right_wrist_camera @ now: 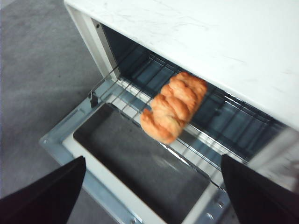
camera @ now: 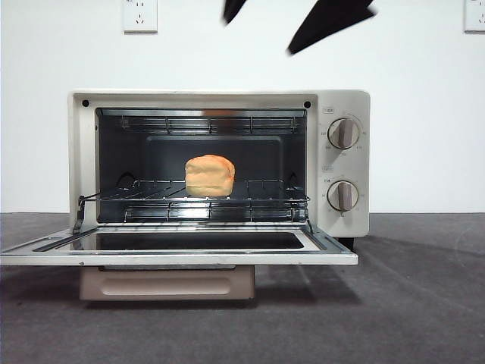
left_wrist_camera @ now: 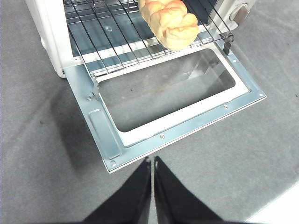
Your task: The left arm flap open the oven, the right arm pick bread and place it into oven, the left arm flap close the oven
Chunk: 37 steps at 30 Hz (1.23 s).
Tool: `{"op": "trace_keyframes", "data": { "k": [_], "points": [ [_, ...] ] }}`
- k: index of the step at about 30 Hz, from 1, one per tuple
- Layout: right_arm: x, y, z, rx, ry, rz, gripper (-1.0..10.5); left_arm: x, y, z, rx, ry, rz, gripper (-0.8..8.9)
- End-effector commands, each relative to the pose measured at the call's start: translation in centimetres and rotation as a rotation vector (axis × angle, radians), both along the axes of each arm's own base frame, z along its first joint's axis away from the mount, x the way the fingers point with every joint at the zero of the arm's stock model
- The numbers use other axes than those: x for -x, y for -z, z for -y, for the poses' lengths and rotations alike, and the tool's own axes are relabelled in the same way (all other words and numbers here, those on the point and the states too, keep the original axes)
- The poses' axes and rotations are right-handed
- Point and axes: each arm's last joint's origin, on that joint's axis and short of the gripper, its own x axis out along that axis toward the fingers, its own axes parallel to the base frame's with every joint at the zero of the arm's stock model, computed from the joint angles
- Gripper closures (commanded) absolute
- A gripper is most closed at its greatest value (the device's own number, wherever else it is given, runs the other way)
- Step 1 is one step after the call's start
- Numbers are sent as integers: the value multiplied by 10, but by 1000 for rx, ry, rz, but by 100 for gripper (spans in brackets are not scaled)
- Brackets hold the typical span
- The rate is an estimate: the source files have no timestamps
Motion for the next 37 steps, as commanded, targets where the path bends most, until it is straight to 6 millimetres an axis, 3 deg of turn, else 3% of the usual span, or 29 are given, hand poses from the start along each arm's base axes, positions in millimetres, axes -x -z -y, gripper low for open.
{"op": "trace_keyframes", "data": {
  "k": [1,7,16,30,37],
  "points": [
    [9,-8,9,-22,-61,32,484,-1,-2,1,-6,13,14,798],
    [30,8,36,-100,-125,16,484,-1,-2,1,-6,13,16,798],
    [55,45,57,-122,-169,-18,485,-1,-2,1,-5,12,15,798],
    [56,44,58,-134,-163,-13,485,-6,0,3,38,-16,38,798],
    [57,46,59,-123,-161,-33,485,-32,27,5,147,-136,43,800]
  ]
}}
